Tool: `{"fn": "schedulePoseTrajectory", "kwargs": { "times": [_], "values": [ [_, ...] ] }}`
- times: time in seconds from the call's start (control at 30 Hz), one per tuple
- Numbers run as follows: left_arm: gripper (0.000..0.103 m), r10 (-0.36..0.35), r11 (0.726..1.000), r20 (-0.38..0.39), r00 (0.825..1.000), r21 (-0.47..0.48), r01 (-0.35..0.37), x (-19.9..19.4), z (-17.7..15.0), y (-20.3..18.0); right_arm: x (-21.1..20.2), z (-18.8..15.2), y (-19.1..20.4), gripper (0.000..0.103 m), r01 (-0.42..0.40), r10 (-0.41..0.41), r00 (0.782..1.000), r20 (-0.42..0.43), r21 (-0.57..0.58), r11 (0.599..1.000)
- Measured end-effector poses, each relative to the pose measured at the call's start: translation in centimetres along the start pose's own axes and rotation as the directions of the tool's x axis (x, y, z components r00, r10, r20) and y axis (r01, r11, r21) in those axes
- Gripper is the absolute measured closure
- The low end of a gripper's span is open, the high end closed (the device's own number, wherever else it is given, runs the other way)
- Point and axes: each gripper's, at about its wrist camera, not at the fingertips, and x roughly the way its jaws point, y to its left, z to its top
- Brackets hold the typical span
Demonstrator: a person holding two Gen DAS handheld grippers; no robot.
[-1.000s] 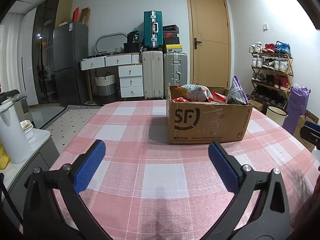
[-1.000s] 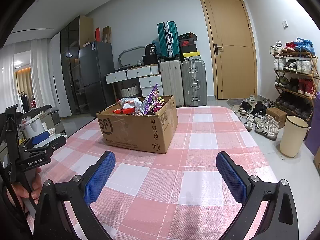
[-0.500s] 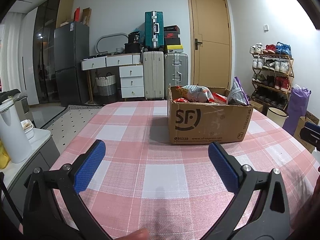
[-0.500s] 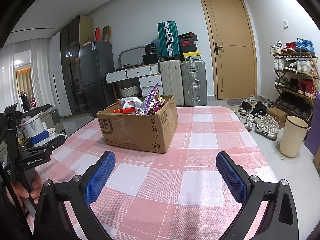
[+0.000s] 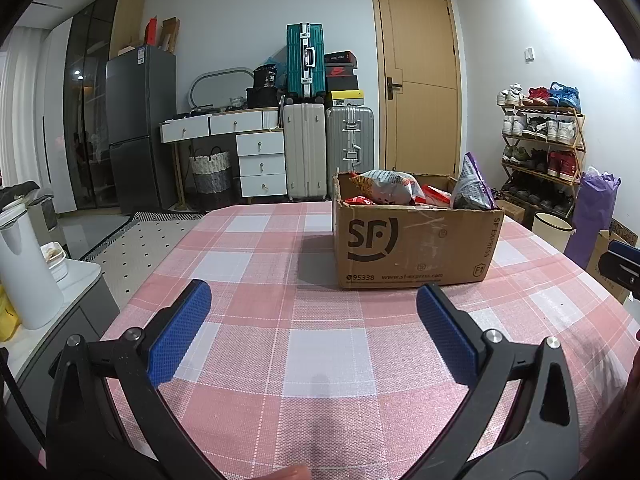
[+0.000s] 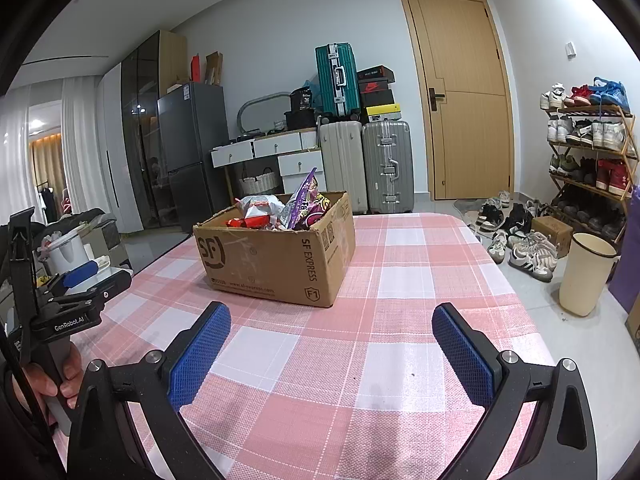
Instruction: Organize snacks
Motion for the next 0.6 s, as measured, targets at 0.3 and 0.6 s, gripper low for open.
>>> {"fn": "schedulePoseTrajectory", "kwargs": {
  "times": [0.3,0.6],
  "values": [
    [0.0,-0.004,1.0,0.002,1.0,0.002,0.004,-0.04,-0.05,-0.06,0.01,0.01,-0.01,0.001,0.0,0.0,1.0,0.001,0.0,1.0],
    [0.0,0.004,1.0,-0.001,1.0,-0.001,-0.004,0.12,-0.05,-0.02,0.04,0.0,-0.02,0.001,0.0,0.0,1.0,0.0,0.0,1.0]
  ]
}}
